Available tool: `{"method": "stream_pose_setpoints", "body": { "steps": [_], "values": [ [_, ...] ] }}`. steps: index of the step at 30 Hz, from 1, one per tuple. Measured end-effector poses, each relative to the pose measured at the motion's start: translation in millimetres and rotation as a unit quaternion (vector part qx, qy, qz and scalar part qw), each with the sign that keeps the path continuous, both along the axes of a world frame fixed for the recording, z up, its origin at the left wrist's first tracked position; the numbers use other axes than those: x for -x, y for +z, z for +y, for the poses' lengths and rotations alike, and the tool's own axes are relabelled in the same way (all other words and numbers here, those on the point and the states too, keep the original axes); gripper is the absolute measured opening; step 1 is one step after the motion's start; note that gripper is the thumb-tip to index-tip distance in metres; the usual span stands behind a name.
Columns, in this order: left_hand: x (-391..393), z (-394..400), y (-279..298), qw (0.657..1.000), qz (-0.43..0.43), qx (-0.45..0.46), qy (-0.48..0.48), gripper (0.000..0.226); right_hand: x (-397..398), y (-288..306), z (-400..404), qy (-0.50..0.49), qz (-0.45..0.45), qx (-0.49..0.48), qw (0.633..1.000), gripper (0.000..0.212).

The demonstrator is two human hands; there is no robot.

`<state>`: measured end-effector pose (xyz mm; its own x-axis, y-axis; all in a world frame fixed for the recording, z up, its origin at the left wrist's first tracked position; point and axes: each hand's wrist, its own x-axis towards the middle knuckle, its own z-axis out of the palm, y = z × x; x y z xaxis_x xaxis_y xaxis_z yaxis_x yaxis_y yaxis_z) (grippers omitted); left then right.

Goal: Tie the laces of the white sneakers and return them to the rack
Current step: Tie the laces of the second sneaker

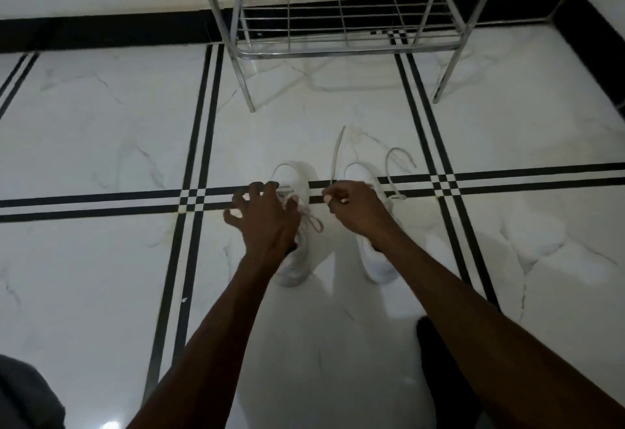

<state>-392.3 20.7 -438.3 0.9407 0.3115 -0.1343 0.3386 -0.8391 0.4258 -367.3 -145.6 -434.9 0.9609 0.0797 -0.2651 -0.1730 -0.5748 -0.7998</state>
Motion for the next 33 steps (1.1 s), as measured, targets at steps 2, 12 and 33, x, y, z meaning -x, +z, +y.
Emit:
{"method": "stream_pose_setpoints", "body": {
  "steps": [2,12,33],
  "values": [
    [-1,-23,1,0.996,-0.066,0.010,-0.057,0.033,-8,10,-24,-0.037,-0.007,-0.011,0.999,0.016],
    [1,-107,-21,0.951,0.009,0.306,-0.035,0.037,8,-11,-99,-0.150,0.036,0.098,0.983,0.045],
    [-5,-68,-25,0.965,-0.101,0.226,-0.082,0.011,23,-31,-51,-0.151,-0.086,0.000,0.985,0.016]
  ]
}}
